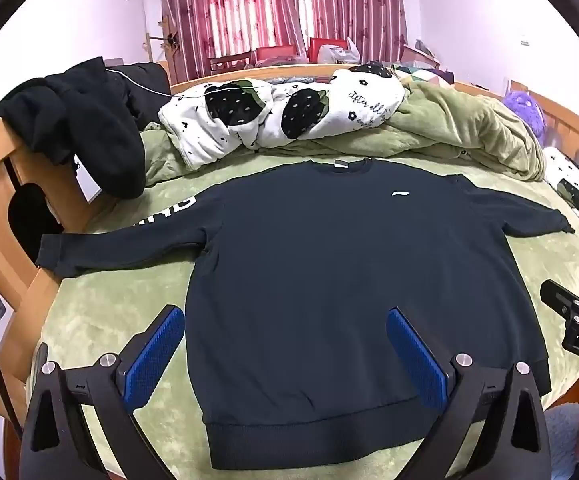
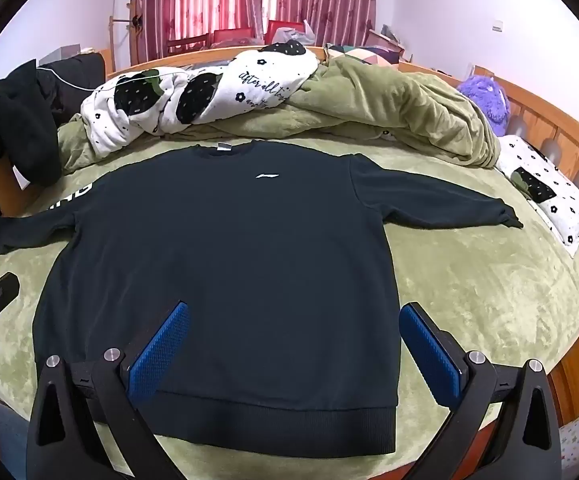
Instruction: Fold small clothes
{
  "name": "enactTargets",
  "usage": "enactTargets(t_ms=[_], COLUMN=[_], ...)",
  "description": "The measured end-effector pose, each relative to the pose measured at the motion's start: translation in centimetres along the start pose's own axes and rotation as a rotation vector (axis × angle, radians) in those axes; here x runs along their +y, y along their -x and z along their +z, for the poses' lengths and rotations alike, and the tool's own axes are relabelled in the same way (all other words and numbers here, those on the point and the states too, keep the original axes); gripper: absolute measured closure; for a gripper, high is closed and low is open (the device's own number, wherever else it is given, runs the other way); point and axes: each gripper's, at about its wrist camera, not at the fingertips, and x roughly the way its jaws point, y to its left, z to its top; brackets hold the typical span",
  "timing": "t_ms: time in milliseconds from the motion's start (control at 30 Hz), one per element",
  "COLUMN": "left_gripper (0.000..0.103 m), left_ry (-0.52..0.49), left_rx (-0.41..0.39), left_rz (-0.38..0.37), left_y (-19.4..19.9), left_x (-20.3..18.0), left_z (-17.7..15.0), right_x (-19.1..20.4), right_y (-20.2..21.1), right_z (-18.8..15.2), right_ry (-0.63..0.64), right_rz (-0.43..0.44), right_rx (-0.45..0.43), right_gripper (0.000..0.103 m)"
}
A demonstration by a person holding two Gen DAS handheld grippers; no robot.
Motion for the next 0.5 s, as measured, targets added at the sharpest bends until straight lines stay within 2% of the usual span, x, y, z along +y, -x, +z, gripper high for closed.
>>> enactTargets(t_ms=[67,100,300,500], left_gripper=[0.001,0.001,0.001,0.001], left_ry=[0.020,0.037,0.063,0.071], left_rx=[-0.009,-0.038,-0.027,-0.051], left_rz=[-0.018,-0.030,-0.036,-0.043], left_y=[0.1,0.6,0.5,0.9], left_x=[0.3,0.6,2.1,2.7], left_z=[0.1,-0.3,-0.4,-0.6], right_x=[0.0,0.0,0.1,0.3], right_y=[0.0,-0.1,0.3,0.5], right_z=[-0.1,-0.1,0.0,0.1], right_ry=[-0.014,-0.013,-0.014,-0.003], right_rz=[0.013,0.013,0.011,0.008], right_rx=[0.004,0.003,0.000,-0.009], right_gripper=[0.000,0.000,0.000,0.000])
